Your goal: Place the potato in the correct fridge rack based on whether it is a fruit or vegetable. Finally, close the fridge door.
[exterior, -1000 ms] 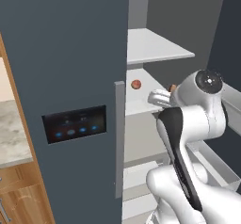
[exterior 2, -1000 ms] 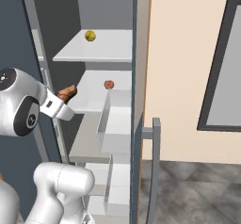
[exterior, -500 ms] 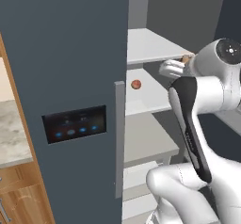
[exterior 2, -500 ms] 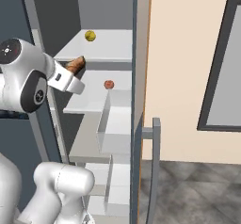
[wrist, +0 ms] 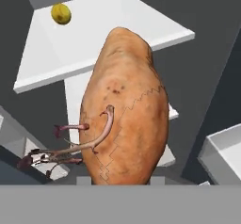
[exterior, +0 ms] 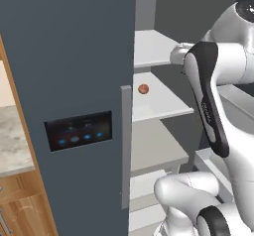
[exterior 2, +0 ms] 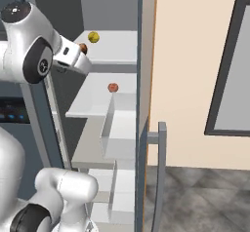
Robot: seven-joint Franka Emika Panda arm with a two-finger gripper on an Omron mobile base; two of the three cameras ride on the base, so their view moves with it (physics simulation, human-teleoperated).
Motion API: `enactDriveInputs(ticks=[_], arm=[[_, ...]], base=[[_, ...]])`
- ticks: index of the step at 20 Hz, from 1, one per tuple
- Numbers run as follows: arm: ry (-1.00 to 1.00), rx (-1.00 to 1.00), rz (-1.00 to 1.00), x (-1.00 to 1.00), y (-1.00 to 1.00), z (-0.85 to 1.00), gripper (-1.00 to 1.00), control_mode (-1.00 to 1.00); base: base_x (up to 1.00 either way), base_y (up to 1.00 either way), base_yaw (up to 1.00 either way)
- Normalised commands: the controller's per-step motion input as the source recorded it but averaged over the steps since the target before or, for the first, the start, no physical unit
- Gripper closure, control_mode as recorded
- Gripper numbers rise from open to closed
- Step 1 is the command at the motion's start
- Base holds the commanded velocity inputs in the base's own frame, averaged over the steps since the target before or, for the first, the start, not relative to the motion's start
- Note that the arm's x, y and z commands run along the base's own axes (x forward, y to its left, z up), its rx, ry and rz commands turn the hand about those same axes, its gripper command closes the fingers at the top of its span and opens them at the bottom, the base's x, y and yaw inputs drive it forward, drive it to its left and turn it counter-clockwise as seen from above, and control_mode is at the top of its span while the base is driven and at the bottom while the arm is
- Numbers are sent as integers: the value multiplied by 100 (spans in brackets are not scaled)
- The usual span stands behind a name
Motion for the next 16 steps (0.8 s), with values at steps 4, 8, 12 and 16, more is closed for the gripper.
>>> enactDriveInputs(ticks=[4,8,12,16], arm=[[-13,-11,42,18,-9,-29,100,-100],[1,-2,1,50,0,3,100,-100],[4,0,0,100,0,8,100,-100],[3,0,0,100,0,0,100,-100]], base=[[0,0,0],[0,0,0],[0,0,0],[0,0,0]])
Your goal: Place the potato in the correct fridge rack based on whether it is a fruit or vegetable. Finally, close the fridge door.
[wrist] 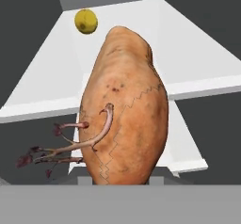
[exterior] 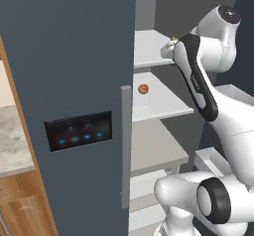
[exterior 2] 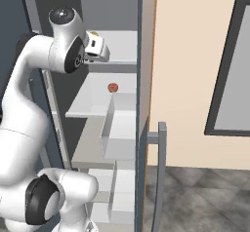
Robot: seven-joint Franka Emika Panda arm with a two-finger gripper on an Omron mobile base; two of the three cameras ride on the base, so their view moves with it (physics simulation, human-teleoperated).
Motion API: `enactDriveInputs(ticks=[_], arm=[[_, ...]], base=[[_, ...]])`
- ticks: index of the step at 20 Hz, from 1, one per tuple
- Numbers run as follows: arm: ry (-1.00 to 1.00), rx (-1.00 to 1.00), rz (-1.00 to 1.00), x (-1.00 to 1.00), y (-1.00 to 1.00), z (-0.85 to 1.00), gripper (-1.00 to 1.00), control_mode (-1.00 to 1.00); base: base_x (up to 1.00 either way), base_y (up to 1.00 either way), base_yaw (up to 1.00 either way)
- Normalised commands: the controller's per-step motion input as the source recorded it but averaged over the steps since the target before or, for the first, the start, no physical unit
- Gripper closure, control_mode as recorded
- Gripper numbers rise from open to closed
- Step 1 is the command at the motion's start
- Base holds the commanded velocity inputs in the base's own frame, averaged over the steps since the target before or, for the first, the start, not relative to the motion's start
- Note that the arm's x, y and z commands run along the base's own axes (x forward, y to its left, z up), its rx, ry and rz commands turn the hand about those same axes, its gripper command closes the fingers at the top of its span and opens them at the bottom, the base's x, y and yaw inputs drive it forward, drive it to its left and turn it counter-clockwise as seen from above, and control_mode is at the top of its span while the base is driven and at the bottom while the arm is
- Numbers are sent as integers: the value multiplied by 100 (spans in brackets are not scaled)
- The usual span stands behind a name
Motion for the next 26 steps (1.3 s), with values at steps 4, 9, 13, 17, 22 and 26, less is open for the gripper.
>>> enactDriveInputs(ticks=[4,9,13,17,22,26], arm=[[0,0,0,100,0,-3,100,-100],[0,-1,0,100,0,-22,100,-100],[0,-1,0,100,0,-25,100,-100],[0,0,-1,91,0,-9,-100,-100],[-2,0,-9,14,11,0,-100,-100],[-10,0,-12,-59,12,0,-100,-100]], base=[[0,0,0],[0,0,0],[0,0,0],[0,0,0],[0,0,0],[0,0,0]])
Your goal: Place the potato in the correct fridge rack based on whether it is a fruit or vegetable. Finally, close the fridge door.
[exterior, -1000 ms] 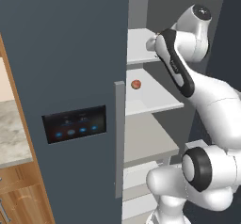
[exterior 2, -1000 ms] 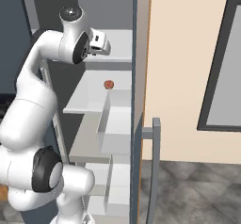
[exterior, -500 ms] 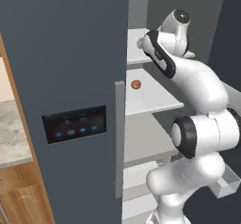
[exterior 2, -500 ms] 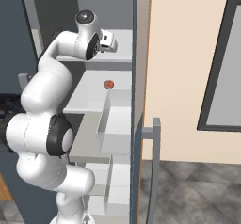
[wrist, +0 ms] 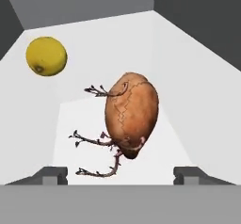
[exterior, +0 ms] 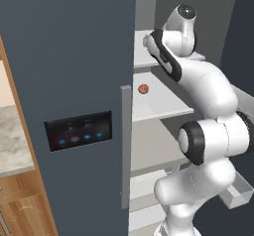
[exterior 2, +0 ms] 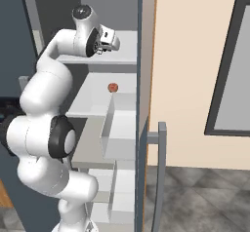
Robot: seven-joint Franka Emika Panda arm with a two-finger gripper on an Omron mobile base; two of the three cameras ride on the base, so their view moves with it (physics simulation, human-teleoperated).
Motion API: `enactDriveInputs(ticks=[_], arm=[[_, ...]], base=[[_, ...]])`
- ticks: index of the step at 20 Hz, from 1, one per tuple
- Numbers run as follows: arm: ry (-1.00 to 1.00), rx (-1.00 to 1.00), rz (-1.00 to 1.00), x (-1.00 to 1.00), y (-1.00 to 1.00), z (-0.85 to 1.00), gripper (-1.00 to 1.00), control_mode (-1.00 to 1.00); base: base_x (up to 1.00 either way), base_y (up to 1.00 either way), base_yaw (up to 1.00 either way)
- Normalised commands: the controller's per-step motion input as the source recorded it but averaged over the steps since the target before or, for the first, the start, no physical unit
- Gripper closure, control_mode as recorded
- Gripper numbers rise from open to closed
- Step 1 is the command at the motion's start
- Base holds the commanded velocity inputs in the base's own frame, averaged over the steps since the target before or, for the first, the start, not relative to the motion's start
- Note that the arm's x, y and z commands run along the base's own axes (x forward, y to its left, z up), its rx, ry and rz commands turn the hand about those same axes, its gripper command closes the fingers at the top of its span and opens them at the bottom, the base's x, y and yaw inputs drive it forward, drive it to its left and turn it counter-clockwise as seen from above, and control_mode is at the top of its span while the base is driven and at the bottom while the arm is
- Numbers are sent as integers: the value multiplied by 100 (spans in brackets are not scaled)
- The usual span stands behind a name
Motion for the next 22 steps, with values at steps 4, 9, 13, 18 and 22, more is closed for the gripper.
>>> enactDriveInputs(ticks=[4,9,13,18,22], arm=[[-15,0,-12,-99,13,0,-100,-100],[-7,0,-10,-100,0,-37,-100,-100],[4,0,-9,-100,0,-73,-100,-100],[20,1,-2,-100,4,-67,-100,-100],[24,11,3,-98,2,-13,-100,-100]], base=[[0,0,0],[0,0,0],[0,0,0],[0,0,0],[0,0,0]])
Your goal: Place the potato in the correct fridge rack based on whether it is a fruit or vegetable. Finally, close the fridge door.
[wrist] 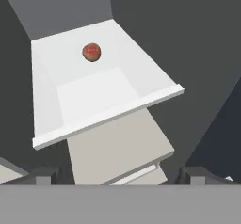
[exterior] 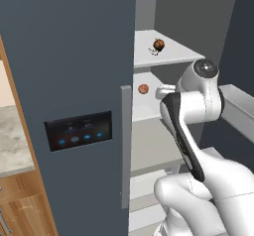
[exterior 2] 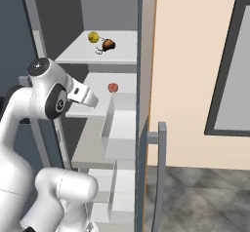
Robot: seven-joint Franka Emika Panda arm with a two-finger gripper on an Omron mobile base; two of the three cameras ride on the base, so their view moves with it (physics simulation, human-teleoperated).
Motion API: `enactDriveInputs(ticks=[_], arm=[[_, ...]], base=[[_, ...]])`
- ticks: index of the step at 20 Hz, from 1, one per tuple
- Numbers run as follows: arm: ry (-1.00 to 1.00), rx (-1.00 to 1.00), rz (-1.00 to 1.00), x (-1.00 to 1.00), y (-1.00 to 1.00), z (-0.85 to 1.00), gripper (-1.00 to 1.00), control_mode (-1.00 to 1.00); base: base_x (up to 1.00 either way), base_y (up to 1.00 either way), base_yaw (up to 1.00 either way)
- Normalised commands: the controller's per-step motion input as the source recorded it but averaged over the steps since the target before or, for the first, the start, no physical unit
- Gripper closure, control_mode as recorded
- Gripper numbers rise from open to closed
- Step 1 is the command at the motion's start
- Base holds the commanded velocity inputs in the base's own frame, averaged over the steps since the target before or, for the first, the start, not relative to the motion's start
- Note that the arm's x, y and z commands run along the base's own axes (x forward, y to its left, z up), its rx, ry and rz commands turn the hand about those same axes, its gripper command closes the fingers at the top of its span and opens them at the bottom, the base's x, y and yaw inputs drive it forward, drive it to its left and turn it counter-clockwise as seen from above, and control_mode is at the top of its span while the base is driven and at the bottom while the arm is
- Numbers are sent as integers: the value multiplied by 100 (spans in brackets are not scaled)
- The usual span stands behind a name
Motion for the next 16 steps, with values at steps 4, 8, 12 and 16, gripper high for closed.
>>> enactDriveInputs(ticks=[4,8,12,16], arm=[[5,2,0,-14,0,0,-100,-100],[3,0,2,-31,1,-1,-100,-100],[2,0,0,-16,0,0,-100,-100],[0,0,0,0,0,0,-100,100]], base=[[0,0,0],[0,0,0],[0,0,0],[-49,31,4]])
